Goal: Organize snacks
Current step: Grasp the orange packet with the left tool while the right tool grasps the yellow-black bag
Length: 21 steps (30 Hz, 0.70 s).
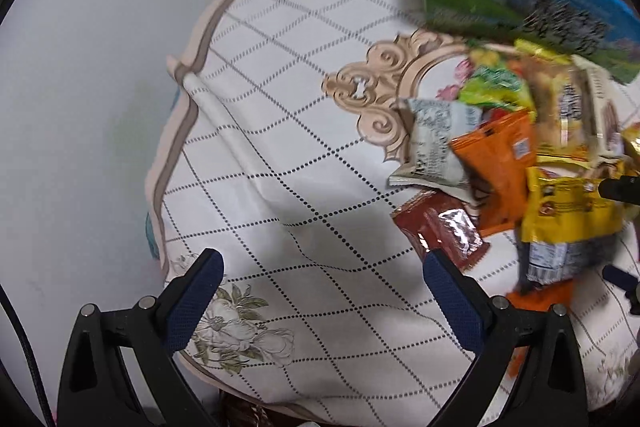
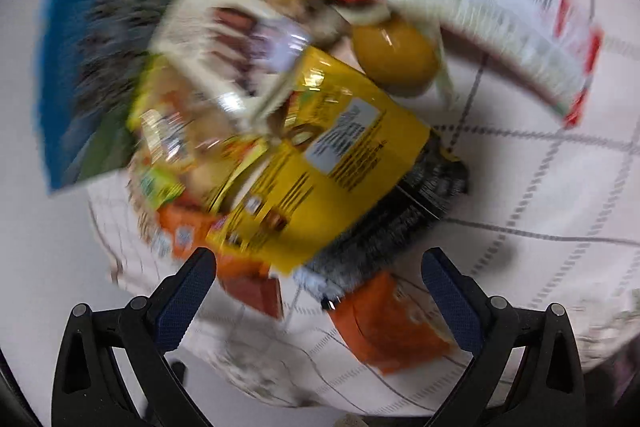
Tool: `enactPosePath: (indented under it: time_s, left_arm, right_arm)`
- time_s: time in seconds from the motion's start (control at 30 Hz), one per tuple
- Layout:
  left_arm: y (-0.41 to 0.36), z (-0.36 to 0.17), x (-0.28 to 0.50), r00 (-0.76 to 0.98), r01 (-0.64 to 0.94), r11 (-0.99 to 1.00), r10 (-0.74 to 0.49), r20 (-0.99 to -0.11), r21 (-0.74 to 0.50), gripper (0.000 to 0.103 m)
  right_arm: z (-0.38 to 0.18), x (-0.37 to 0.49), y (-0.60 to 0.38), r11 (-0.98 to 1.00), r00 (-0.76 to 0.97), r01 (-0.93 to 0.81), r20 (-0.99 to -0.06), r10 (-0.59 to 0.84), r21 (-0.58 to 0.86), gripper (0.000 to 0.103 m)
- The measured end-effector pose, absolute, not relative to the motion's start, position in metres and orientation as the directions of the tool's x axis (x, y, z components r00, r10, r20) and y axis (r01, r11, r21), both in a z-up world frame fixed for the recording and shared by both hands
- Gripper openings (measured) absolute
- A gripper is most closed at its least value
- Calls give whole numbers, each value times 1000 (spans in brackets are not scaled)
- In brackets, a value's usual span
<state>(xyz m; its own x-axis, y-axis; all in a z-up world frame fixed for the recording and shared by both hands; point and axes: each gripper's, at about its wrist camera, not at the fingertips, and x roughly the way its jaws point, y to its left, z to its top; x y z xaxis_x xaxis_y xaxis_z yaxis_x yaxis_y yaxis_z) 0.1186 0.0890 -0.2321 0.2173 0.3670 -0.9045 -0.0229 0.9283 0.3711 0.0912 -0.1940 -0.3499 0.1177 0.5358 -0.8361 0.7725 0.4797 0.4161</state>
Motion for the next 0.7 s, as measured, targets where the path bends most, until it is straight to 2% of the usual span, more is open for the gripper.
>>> enactPosePath:
  time_s: [0.2,0.4,0.57,0.7]
  left_arm:
    - [93,-258,123,156,-30,943,332,-930,331,102]
    - [97,-268,128,116,-45,964,265,-957,261,102]
    - [93,-271,143,86,-81,989,133,-987,126,102]
    - [70,-284,160,35,-94,996,-3,-999,-6,99]
  right_arm:
    - [-381,103,-188,416,87,849,-862,500,327,103]
    - [-380,118,-168,554,-17,796,-904,426,246,97]
    - [-351,126,-140,823,-80,535,-958,274,191,94]
    - [-328,120,-122,957,-64,288,-997,39,19,94]
